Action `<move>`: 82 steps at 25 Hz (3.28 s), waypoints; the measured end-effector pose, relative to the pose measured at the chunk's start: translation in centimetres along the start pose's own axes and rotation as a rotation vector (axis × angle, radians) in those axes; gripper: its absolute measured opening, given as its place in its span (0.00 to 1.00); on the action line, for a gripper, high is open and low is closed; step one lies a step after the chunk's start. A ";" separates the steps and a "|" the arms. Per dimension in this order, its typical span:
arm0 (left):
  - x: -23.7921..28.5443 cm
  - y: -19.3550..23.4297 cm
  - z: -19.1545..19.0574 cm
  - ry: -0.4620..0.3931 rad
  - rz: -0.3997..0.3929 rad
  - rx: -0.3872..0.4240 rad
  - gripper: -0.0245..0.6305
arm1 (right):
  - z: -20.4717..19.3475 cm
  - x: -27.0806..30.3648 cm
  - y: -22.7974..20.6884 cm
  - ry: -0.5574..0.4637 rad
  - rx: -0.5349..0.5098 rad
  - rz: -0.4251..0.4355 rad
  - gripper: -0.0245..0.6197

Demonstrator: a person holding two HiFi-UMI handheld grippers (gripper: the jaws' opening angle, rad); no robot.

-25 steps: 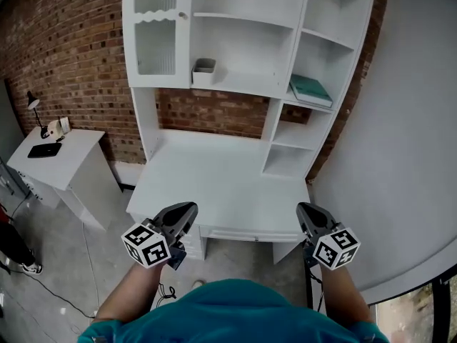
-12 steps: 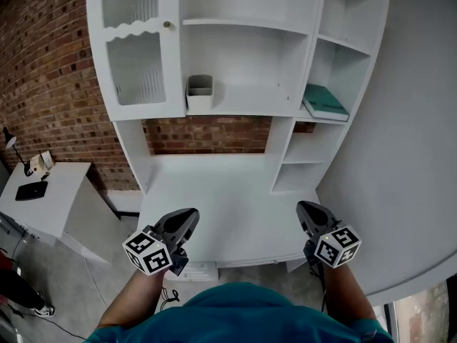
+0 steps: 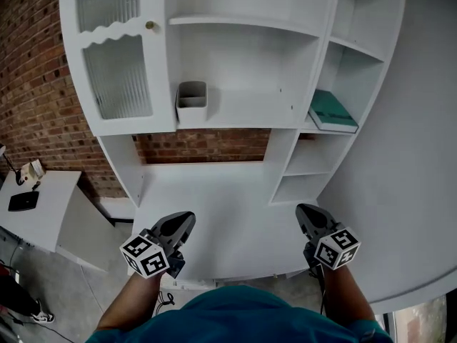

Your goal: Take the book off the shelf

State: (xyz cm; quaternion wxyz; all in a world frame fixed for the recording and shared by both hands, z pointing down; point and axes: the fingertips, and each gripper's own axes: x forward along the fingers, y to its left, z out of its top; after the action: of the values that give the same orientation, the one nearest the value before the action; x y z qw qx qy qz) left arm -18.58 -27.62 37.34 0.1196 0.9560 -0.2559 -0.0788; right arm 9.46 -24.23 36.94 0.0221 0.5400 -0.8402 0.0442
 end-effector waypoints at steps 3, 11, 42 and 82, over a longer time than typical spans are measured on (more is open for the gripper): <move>2.3 0.2 -0.4 0.008 0.011 0.000 0.06 | -0.3 0.6 -2.0 0.008 0.004 0.021 0.07; 10.9 -1.4 -1.1 -0.023 0.098 -0.015 0.06 | 0.5 1.2 -9.7 -0.002 -0.020 0.153 0.08; 15.4 -1.7 4.4 -0.027 0.016 0.033 0.06 | 8.3 4.0 -12.6 -0.029 -0.454 0.015 0.29; 25.7 -6.7 5.6 0.063 -0.119 0.140 0.06 | 11.3 11.9 -27.5 0.533 -1.420 -0.215 0.46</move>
State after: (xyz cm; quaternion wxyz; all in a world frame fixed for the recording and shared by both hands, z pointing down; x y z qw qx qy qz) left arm 5.37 -36.08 27.87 0.0555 0.9775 -0.1999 -0.0376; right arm 29.62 -47.41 28.06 0.5697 0.4463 -0.5762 -0.3799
